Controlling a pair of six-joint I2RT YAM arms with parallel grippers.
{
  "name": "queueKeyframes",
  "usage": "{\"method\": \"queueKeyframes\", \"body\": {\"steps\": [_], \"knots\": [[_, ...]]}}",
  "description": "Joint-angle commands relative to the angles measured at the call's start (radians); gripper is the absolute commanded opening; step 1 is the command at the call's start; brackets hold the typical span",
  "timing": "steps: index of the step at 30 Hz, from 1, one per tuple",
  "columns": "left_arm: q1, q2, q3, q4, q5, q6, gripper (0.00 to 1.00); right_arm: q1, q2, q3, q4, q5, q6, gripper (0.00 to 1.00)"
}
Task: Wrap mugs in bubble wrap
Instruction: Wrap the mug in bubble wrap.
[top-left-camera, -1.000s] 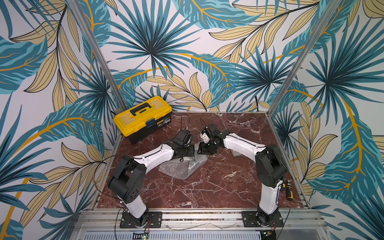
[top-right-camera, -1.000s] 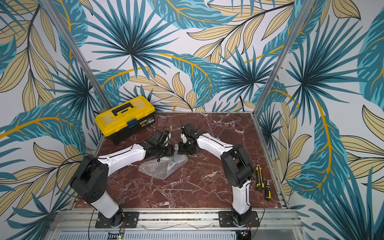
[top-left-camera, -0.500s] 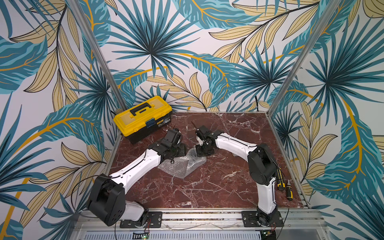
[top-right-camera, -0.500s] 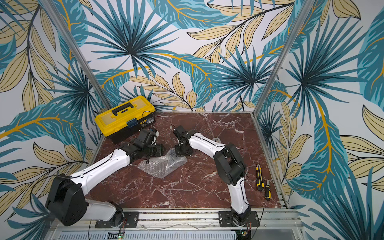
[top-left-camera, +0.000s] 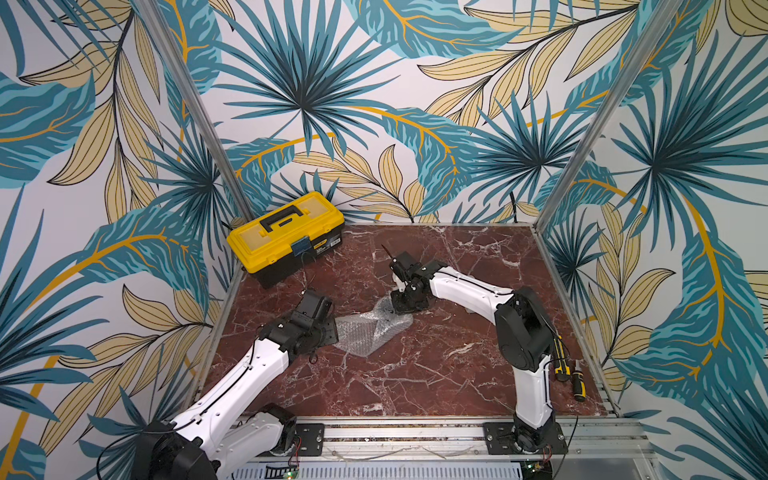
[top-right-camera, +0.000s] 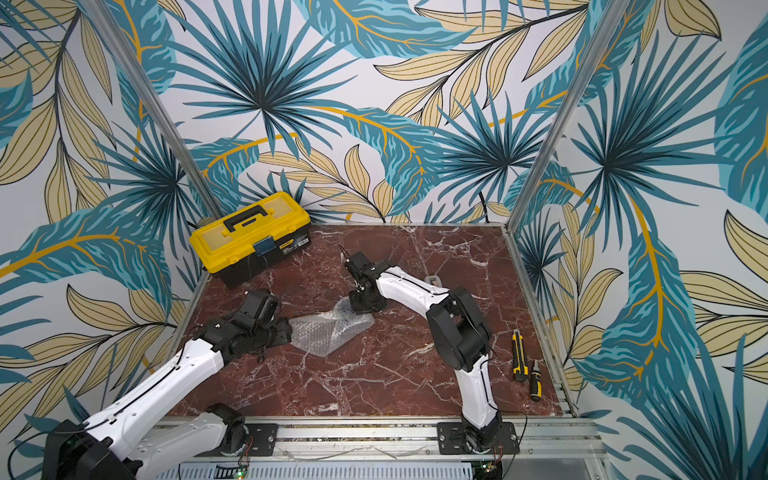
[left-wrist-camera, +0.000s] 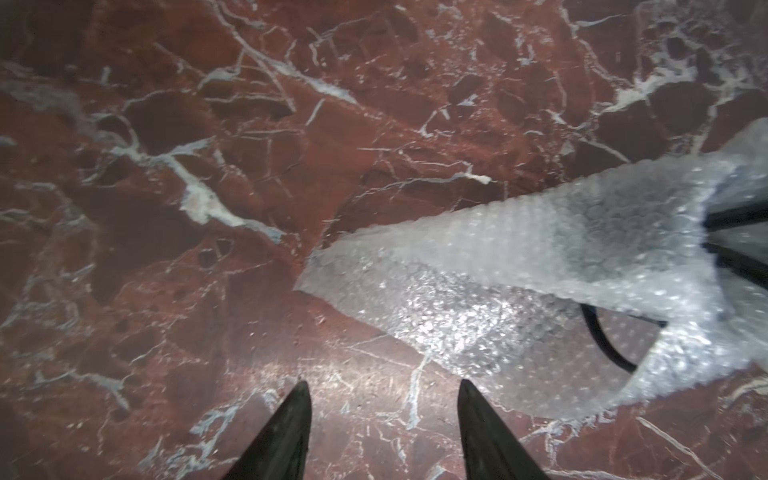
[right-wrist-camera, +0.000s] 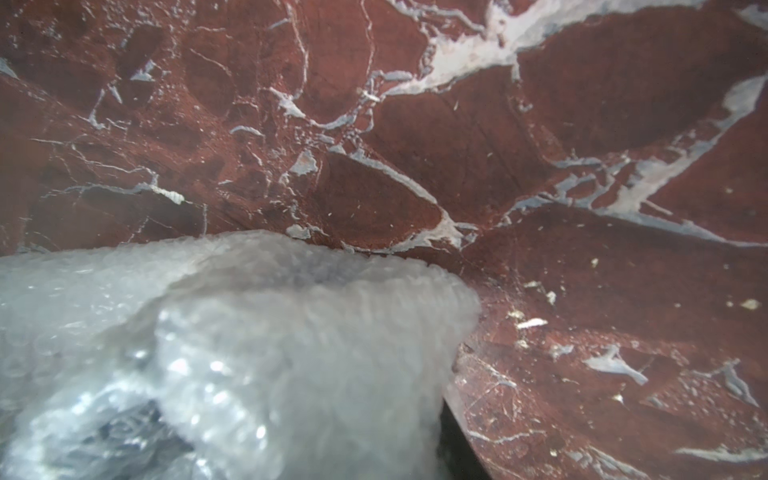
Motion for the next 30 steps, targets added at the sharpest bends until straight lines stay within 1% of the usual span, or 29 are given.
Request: {"method": "queueKeyframes", "body": {"steps": [1,3,4,7,10,11,13,15,20,23,24,25,28,30], "knots": [[0.026,0.010,-0.035,0.001,-0.077,-0.005,0.59,0.013,0.068,-0.022,-0.095,-0.003,-0.013,0.32],[0.054,0.052,-0.046,0.045,-0.075,0.014,0.61,0.013,0.070,-0.020,-0.093,-0.007,-0.014,0.32],[0.076,0.073,-0.052,0.075,-0.053,0.023,0.63,0.013,0.070,-0.018,-0.093,-0.007,-0.015,0.32],[0.147,0.130,-0.075,0.187,0.059,0.050,0.70,0.014,0.073,-0.017,-0.095,-0.008,-0.016,0.32],[0.213,0.186,-0.076,0.260,0.168,0.079,0.78,0.014,0.072,-0.017,-0.094,-0.009,-0.018,0.32],[0.224,0.199,-0.078,0.282,0.189,0.090,0.80,0.015,0.073,-0.017,-0.094,-0.012,-0.018,0.32],[0.237,0.227,-0.080,0.320,0.218,0.110,0.82,0.015,0.074,-0.017,-0.093,-0.014,-0.020,0.33],[0.245,0.245,-0.083,0.343,0.233,0.120,0.81,0.014,0.076,-0.016,-0.093,-0.014,-0.019,0.33],[0.245,0.303,-0.096,0.396,0.266,0.123,0.69,0.015,0.078,-0.012,-0.090,-0.015,-0.022,0.32],[0.245,0.317,-0.103,0.420,0.291,0.119,0.58,0.014,0.082,-0.010,-0.089,-0.016,-0.024,0.32],[0.246,0.314,-0.102,0.423,0.296,0.117,0.52,0.015,0.082,-0.010,-0.089,-0.016,-0.023,0.33],[0.245,0.307,-0.100,0.423,0.300,0.117,0.42,0.016,0.083,-0.009,-0.089,-0.016,-0.024,0.33],[0.243,0.266,-0.104,0.420,0.335,0.100,0.19,0.014,0.085,-0.007,-0.094,-0.016,-0.025,0.32],[0.218,0.235,-0.095,0.395,0.351,0.086,0.09,0.014,0.082,-0.007,-0.094,-0.014,-0.023,0.32]]}}
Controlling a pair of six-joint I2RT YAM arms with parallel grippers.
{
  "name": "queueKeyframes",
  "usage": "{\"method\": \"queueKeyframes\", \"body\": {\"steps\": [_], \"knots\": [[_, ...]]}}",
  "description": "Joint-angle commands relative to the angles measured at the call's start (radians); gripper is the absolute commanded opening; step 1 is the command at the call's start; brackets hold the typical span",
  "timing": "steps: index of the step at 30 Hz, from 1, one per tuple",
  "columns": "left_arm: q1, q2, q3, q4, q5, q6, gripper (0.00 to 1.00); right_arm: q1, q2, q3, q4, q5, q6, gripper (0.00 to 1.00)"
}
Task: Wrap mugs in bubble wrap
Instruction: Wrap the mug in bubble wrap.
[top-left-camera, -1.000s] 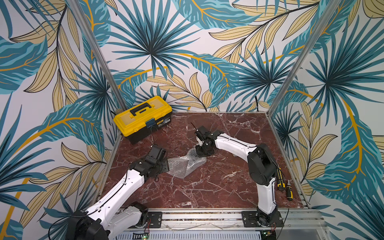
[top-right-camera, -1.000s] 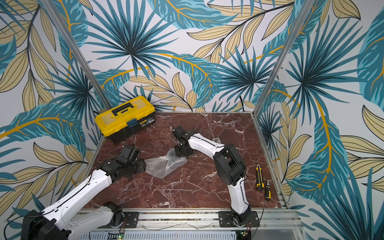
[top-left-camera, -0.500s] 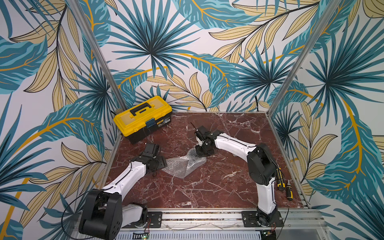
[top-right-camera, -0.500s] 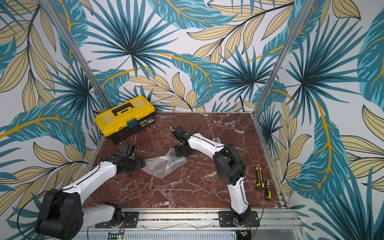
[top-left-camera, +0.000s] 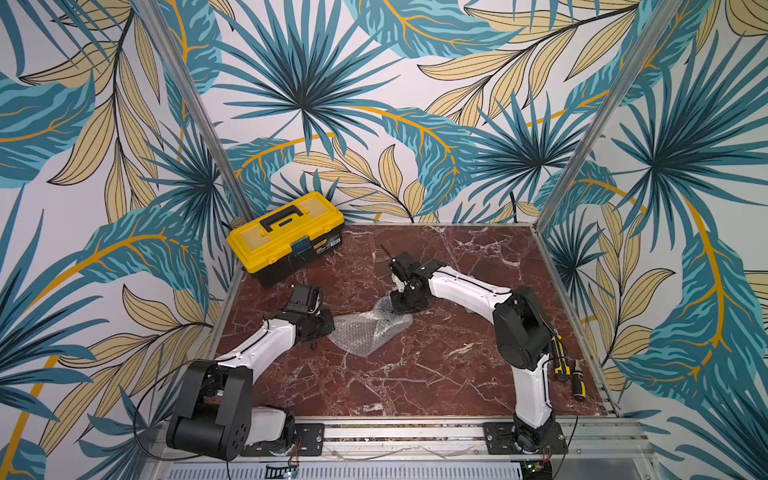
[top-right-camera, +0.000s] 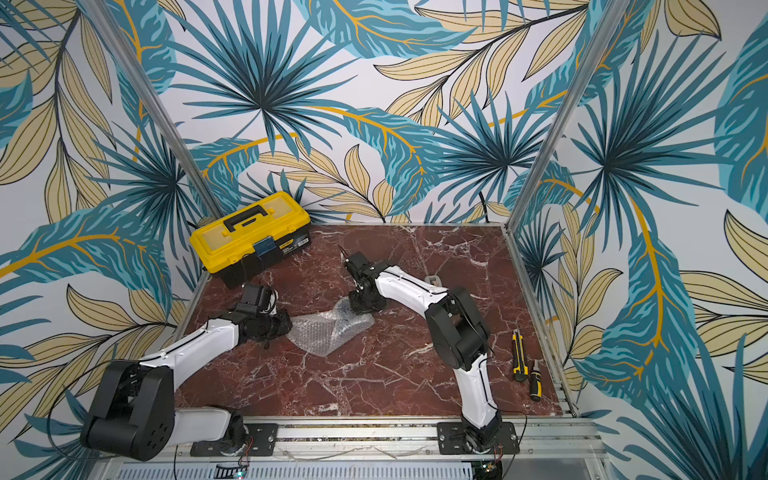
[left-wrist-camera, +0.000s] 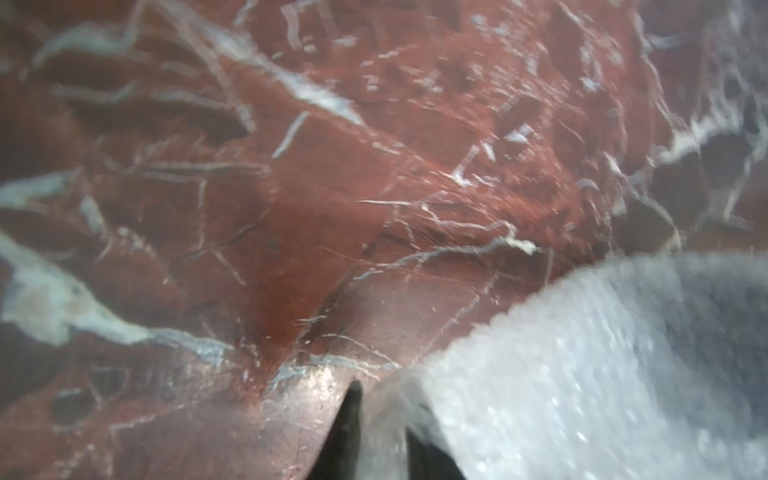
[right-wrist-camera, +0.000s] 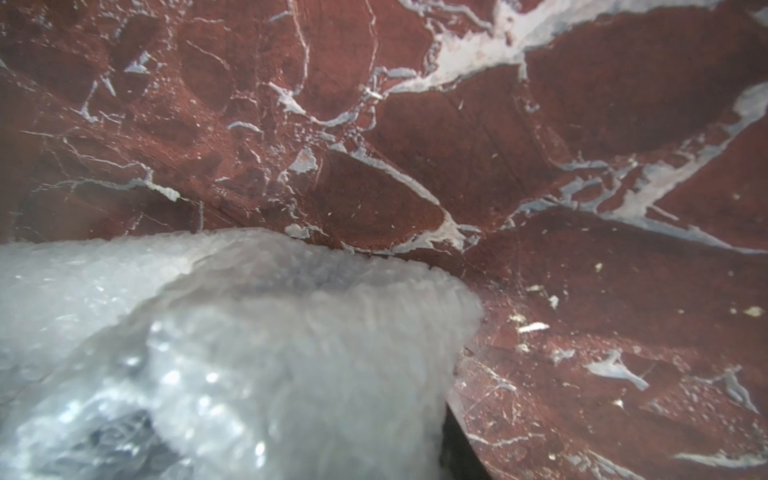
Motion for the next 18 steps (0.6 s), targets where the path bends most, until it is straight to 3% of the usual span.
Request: {"method": "queueKeyframes", "body": {"steps": [1,2,6,18], "knots": [[-0.038,-0.062,-0.006,-0.016,0.049,-0.017,0.04,0.014,0.069,-0.024,-0.082,-0.012,-0.009,0.32],[-0.062,-0.074,0.006,-0.031,0.052,-0.022,0.00,0.015,0.069,-0.023,-0.082,-0.013,-0.008,0.32],[-0.165,-0.109,0.074,-0.096,0.090,-0.058,0.00,0.015,0.068,-0.022,-0.083,-0.011,-0.009,0.33],[-0.309,-0.044,0.290,-0.061,0.216,-0.168,0.00,0.019,0.084,-0.006,-0.093,-0.011,-0.012,0.32]]}}
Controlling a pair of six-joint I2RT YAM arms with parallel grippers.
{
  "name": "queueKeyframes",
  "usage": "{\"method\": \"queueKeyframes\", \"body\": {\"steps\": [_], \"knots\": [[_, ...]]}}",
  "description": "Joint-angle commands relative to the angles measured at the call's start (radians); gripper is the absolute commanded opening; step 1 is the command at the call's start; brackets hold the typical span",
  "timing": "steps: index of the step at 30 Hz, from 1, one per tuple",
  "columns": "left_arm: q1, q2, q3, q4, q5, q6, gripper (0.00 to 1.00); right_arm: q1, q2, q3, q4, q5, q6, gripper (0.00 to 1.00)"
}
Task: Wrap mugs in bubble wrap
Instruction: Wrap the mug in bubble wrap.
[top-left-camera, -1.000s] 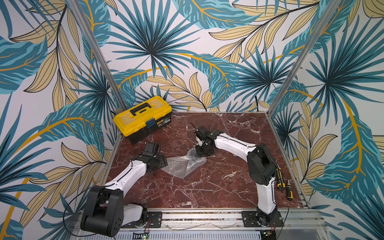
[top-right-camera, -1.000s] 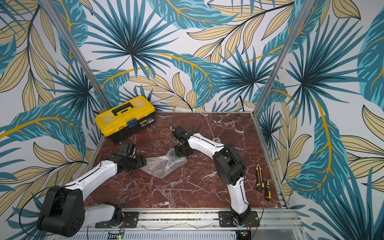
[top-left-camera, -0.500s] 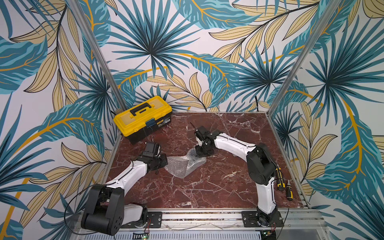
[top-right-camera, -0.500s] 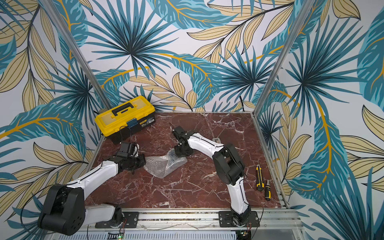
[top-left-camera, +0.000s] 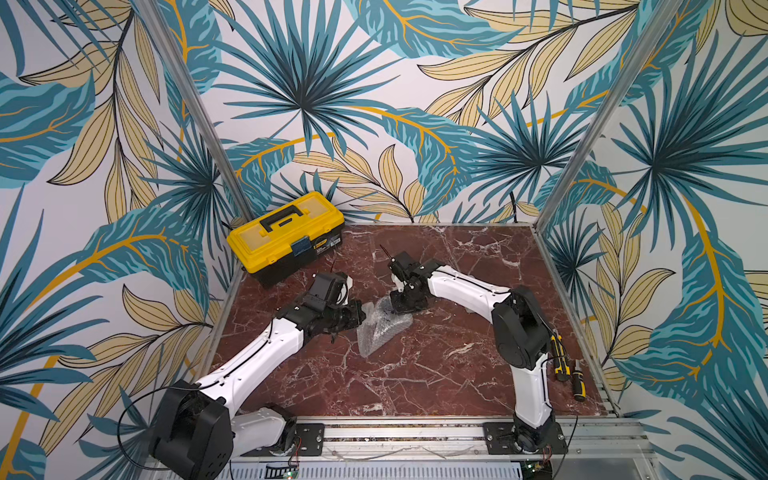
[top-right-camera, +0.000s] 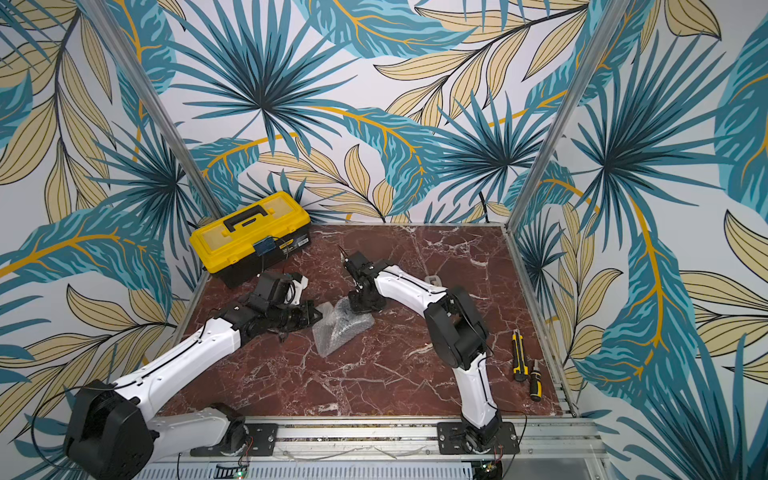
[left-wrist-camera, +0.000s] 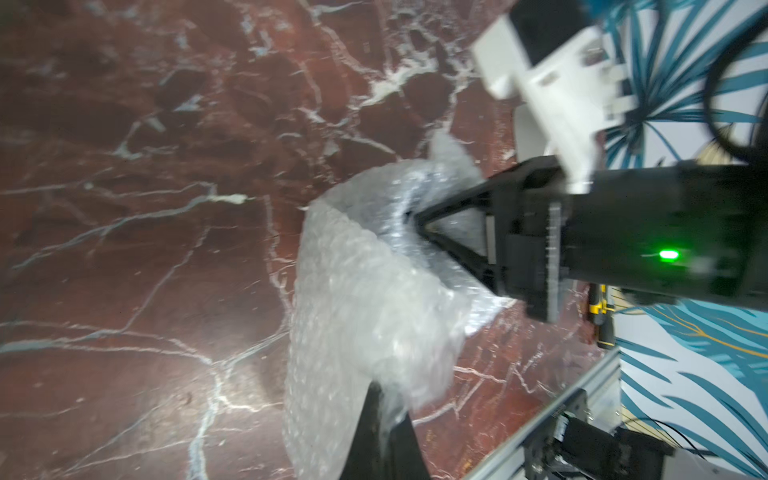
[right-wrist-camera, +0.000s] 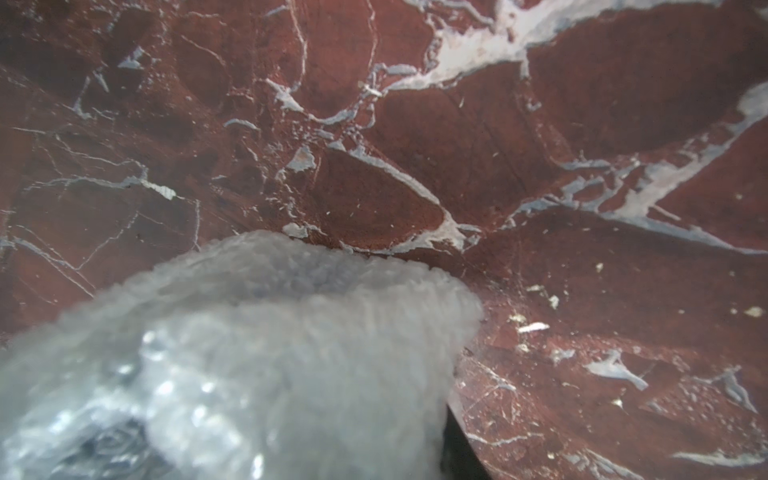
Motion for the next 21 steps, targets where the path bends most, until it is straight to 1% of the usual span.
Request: {"method": "queueKeyframes", "body": {"steps": [1,5,9,16,21], "knots": [[-0.030,0.048,0.084,0.045,0.058,-0.046,0.00,0.019,0.074,-0.021,-0.077,-0.012,-0.008,0.32],[-0.057,0.144,0.135,0.104,0.098,-0.081,0.00,0.021,0.074,-0.019,-0.079,-0.012,-0.012,0.32],[-0.072,0.225,0.152,0.153,0.112,-0.115,0.00,0.022,0.074,-0.021,-0.077,-0.015,-0.015,0.32],[-0.072,0.315,0.149,0.251,0.087,-0.158,0.00,0.022,0.056,-0.037,-0.060,-0.030,-0.020,0.32],[-0.072,0.378,0.151,0.256,0.071,-0.159,0.00,0.022,0.020,-0.056,-0.041,-0.057,-0.021,0.32]]}}
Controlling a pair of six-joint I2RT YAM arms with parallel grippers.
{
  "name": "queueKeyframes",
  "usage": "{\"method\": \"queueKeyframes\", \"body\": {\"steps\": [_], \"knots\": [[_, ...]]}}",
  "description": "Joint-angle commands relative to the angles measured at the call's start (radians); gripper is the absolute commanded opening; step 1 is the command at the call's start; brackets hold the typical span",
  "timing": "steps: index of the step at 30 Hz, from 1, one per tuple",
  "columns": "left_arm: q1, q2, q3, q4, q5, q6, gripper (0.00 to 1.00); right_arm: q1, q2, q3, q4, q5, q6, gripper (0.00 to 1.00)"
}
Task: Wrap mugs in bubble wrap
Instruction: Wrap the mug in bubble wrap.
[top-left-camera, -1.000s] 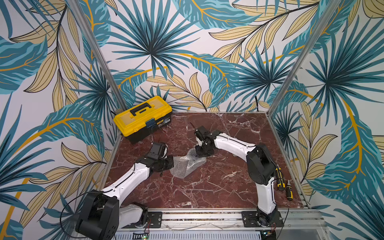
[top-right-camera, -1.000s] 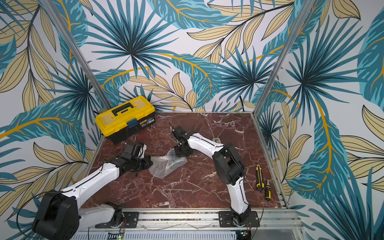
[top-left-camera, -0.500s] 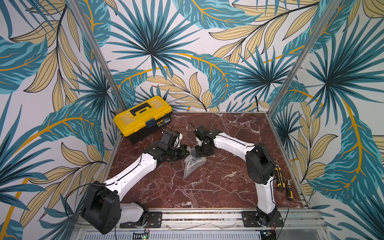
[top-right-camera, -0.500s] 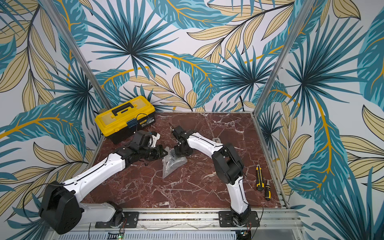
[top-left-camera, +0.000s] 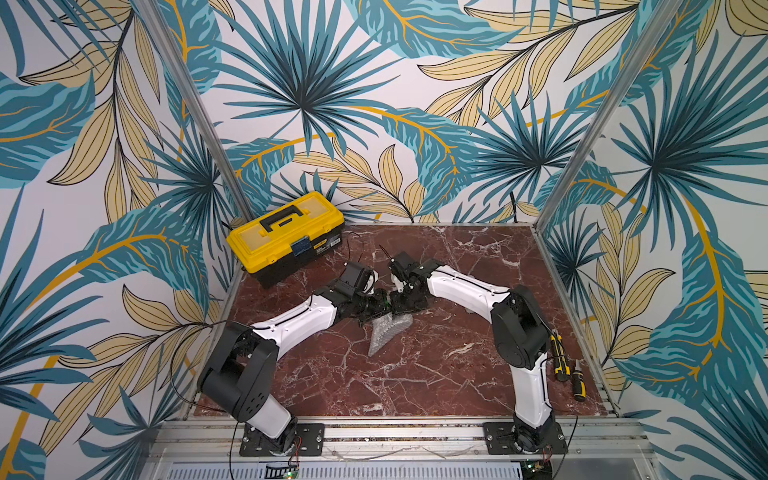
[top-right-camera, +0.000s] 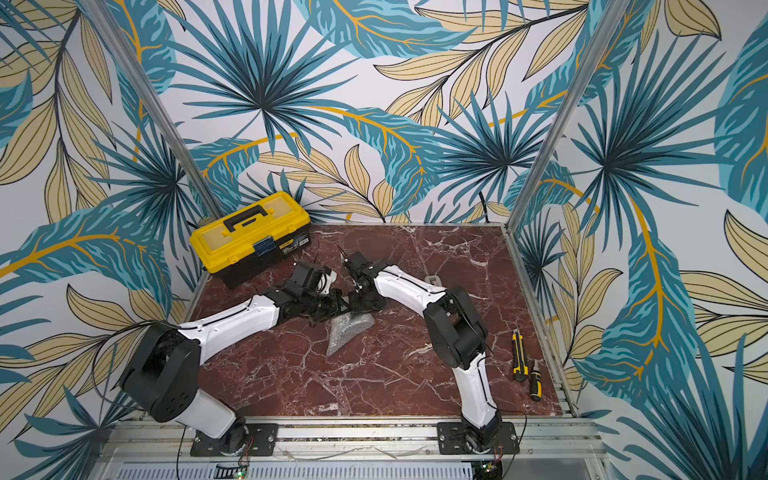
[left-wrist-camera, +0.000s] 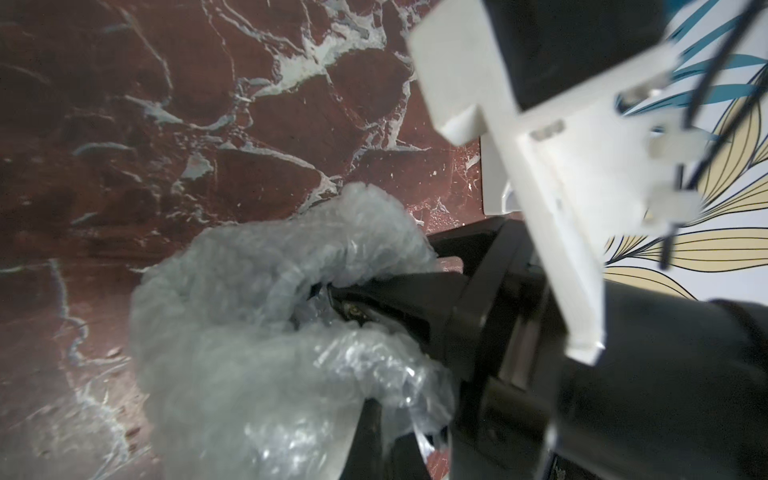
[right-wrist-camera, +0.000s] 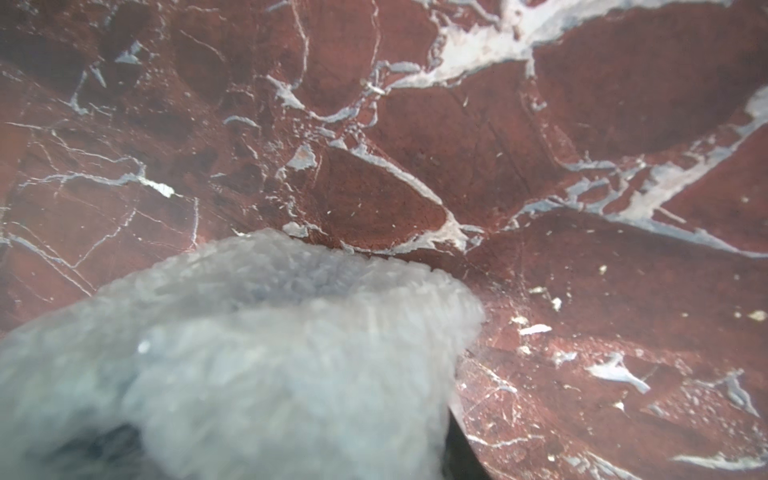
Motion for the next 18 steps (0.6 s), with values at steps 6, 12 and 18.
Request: {"method": "queueKeyframes", "body": {"steps": [6,12,18], "knots": [[-0.003,0.069,0.027,0.041,-0.031,-0.020,0.00,0.019,-0.029,-0.046,-0.045,-0.069,-0.013,0.36],[-0.001,0.109,0.035,0.041,-0.032,-0.019,0.00,0.014,-0.077,-0.030,-0.068,-0.066,-0.008,0.46],[-0.001,0.122,0.033,0.042,-0.037,-0.020,0.00,0.003,-0.130,-0.042,-0.072,-0.062,0.010,0.56]]}}
